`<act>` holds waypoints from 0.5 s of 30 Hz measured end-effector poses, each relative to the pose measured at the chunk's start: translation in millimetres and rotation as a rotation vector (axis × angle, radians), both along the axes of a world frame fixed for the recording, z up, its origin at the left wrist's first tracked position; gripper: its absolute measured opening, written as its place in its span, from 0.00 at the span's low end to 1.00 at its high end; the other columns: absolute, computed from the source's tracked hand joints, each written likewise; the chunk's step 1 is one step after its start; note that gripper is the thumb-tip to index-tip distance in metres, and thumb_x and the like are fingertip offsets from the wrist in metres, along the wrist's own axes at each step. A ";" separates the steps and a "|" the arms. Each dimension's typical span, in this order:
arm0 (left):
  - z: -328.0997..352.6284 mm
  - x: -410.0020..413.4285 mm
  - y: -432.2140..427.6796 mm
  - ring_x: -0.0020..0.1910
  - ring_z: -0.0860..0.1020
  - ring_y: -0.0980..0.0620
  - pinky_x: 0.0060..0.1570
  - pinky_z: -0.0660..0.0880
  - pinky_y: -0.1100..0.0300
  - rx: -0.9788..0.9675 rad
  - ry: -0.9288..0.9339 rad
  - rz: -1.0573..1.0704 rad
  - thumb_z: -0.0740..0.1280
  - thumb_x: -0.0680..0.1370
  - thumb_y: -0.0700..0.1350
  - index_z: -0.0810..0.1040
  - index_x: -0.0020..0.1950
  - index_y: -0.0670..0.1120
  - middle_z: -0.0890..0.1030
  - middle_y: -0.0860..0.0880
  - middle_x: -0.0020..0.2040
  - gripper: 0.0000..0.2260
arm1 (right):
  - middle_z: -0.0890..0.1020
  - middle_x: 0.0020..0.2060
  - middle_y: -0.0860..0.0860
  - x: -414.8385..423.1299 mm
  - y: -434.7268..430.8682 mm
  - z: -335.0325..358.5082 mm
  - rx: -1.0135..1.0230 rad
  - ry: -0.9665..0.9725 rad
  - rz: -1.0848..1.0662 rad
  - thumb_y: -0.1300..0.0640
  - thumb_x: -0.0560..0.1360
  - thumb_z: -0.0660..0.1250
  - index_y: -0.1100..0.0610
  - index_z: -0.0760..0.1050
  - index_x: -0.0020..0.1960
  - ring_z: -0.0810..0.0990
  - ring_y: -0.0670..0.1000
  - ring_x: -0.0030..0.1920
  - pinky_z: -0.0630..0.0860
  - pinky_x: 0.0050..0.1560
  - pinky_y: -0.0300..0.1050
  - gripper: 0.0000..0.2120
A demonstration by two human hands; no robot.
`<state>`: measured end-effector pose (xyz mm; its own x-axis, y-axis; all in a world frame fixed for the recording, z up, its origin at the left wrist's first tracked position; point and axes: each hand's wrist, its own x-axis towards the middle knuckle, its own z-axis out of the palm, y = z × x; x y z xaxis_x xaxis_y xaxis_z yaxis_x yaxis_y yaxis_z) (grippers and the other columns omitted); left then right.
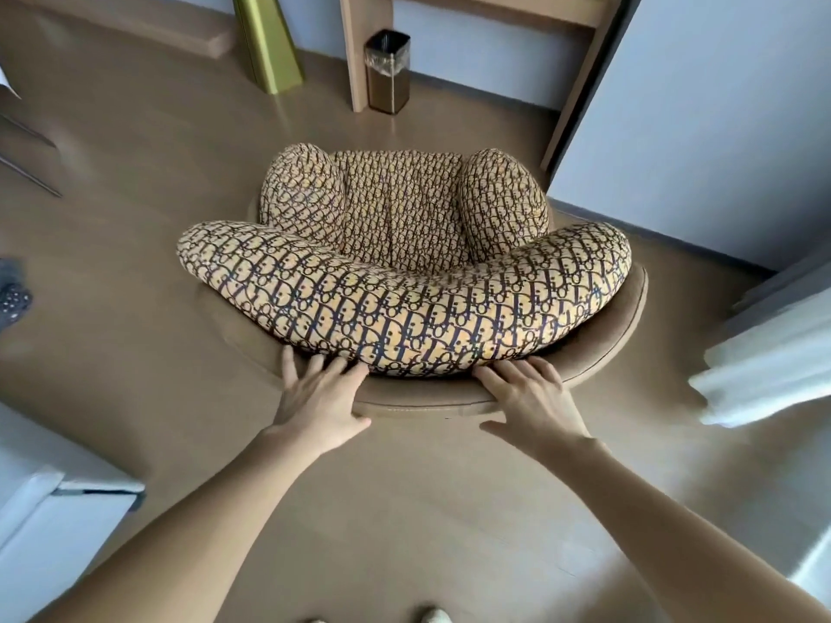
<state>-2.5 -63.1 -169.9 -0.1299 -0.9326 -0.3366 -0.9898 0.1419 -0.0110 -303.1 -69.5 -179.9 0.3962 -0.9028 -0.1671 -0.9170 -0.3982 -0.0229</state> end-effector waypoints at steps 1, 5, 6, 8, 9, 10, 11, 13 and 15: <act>-1.1 3.0 -4.9 0.70 0.70 0.46 0.77 0.45 0.31 0.008 0.004 0.004 0.70 0.72 0.67 0.70 0.71 0.59 0.76 0.54 0.68 0.30 | 0.80 0.57 0.47 -11.5 -5.0 -0.5 -0.031 0.026 -0.008 0.38 0.67 0.79 0.47 0.71 0.69 0.79 0.55 0.61 0.69 0.71 0.56 0.36; -5.1 11.0 -10.7 0.62 0.76 0.49 0.71 0.59 0.40 -0.073 -0.017 -0.036 0.74 0.67 0.68 0.76 0.65 0.59 0.82 0.56 0.59 0.30 | 0.79 0.50 0.50 -32.5 -19.4 -4.7 -0.065 0.006 -0.056 0.44 0.58 0.85 0.51 0.75 0.60 0.79 0.58 0.54 0.75 0.59 0.58 0.35; -8.0 14.0 -8.6 0.59 0.77 0.48 0.68 0.64 0.42 -0.122 -0.023 -0.066 0.75 0.65 0.68 0.78 0.63 0.58 0.83 0.55 0.56 0.29 | 0.78 0.49 0.50 -31.5 -20.6 -7.1 -0.081 -0.016 -0.056 0.45 0.57 0.85 0.51 0.75 0.58 0.79 0.58 0.53 0.74 0.57 0.58 0.34; -16.0 21.6 -4.2 0.54 0.79 0.46 0.60 0.71 0.44 -0.230 0.000 -0.161 0.81 0.61 0.65 0.81 0.58 0.53 0.84 0.52 0.51 0.31 | 0.77 0.48 0.49 -31.2 -20.0 -13.7 -0.141 -0.054 -0.039 0.47 0.59 0.84 0.51 0.75 0.56 0.78 0.57 0.51 0.73 0.53 0.56 0.30; -20.7 26.4 -3.9 0.52 0.79 0.45 0.57 0.73 0.44 -0.279 0.029 -0.208 0.82 0.59 0.64 0.80 0.57 0.51 0.83 0.50 0.50 0.33 | 0.76 0.47 0.49 -32.6 -19.7 -18.0 -0.174 -0.068 -0.024 0.47 0.60 0.82 0.51 0.75 0.55 0.77 0.57 0.50 0.72 0.52 0.56 0.28; -24.7 31.2 -5.9 0.51 0.79 0.43 0.55 0.75 0.44 -0.323 0.051 -0.257 0.83 0.58 0.64 0.80 0.57 0.49 0.83 0.49 0.50 0.34 | 0.76 0.47 0.49 -34.6 -21.0 -22.2 -0.203 -0.080 0.000 0.47 0.61 0.81 0.51 0.75 0.55 0.76 0.57 0.49 0.72 0.51 0.55 0.26; -28.3 36.3 -10.0 0.50 0.79 0.43 0.53 0.76 0.44 -0.364 0.063 -0.312 0.83 0.57 0.64 0.79 0.58 0.48 0.82 0.48 0.50 0.36 | 0.75 0.47 0.49 -36.7 -23.7 -26.0 -0.233 -0.084 0.030 0.47 0.63 0.80 0.51 0.75 0.54 0.76 0.57 0.49 0.72 0.50 0.55 0.25; -33.6 46.0 -18.2 0.47 0.78 0.43 0.47 0.78 0.46 -0.419 0.076 -0.402 0.83 0.56 0.64 0.76 0.55 0.48 0.80 0.47 0.48 0.36 | 0.75 0.45 0.50 -38.4 -29.8 -32.6 -0.296 -0.077 0.102 0.48 0.65 0.79 0.53 0.75 0.53 0.76 0.58 0.45 0.72 0.48 0.55 0.21; -33.2 52.9 -28.1 0.45 0.79 0.43 0.43 0.79 0.47 -0.423 0.077 -0.444 0.84 0.54 0.63 0.75 0.52 0.47 0.79 0.46 0.46 0.36 | 0.75 0.42 0.51 -37.2 -38.5 -37.4 -0.342 -0.073 0.186 0.53 0.68 0.76 0.54 0.74 0.51 0.75 0.58 0.42 0.72 0.44 0.54 0.16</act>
<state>50.4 -91.2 -203.1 -0.5457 -0.8345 0.0758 -0.8373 0.5397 -0.0872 -340.3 -108.0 -217.2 0.5577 -0.8134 0.1654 -0.8296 -0.5530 0.0777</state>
